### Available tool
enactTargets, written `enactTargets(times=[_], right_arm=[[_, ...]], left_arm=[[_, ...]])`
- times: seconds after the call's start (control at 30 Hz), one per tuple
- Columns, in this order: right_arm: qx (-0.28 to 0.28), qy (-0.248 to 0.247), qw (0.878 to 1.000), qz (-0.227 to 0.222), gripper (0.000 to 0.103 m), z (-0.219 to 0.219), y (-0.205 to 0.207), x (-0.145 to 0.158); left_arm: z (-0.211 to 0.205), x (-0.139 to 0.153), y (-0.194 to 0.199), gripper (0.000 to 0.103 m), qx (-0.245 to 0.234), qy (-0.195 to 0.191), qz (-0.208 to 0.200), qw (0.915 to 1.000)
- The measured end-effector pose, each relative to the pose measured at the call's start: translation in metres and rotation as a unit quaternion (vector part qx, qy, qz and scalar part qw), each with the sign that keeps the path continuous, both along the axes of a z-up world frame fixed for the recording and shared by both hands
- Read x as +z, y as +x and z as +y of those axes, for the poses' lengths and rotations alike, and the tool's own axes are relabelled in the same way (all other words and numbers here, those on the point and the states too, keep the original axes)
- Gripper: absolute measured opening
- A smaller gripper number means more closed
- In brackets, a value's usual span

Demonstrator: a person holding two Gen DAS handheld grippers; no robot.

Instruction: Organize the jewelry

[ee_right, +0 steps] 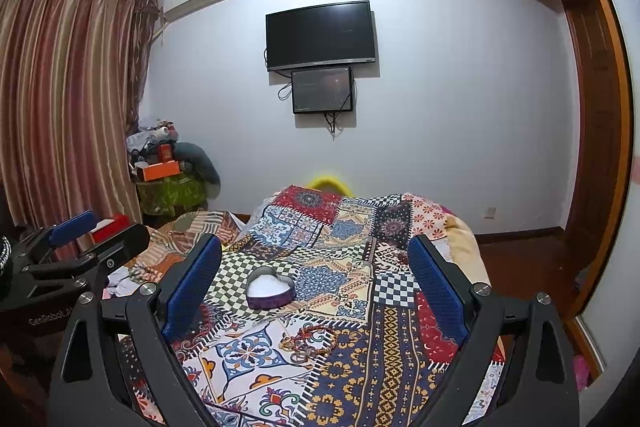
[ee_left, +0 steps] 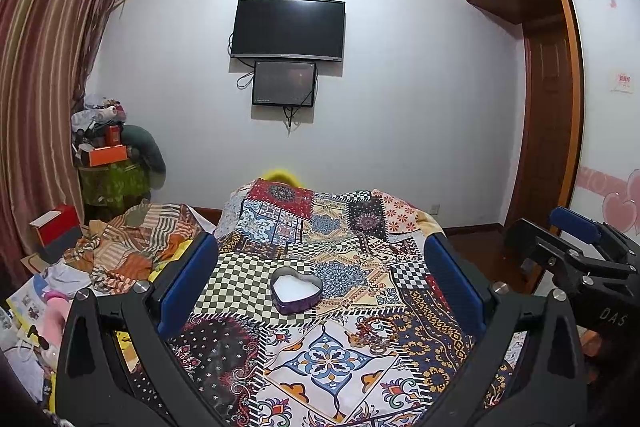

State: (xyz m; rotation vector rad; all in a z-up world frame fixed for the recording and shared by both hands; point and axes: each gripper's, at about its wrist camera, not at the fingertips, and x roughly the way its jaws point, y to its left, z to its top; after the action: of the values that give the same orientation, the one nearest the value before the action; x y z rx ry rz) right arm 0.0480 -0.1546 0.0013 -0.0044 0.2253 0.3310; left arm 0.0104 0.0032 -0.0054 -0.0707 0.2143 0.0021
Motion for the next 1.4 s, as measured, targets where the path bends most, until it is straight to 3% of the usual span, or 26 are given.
enactTargets(times=[1.4], right_arm=[[-0.003, 0.0, 1.0, 0.016, 0.093, -0.0047, 0.0052, -0.0006]], left_arm=[[-0.0017, -0.0064, 0.0096, 0.103, -0.008, -0.004, 0.011, 0.9999]])
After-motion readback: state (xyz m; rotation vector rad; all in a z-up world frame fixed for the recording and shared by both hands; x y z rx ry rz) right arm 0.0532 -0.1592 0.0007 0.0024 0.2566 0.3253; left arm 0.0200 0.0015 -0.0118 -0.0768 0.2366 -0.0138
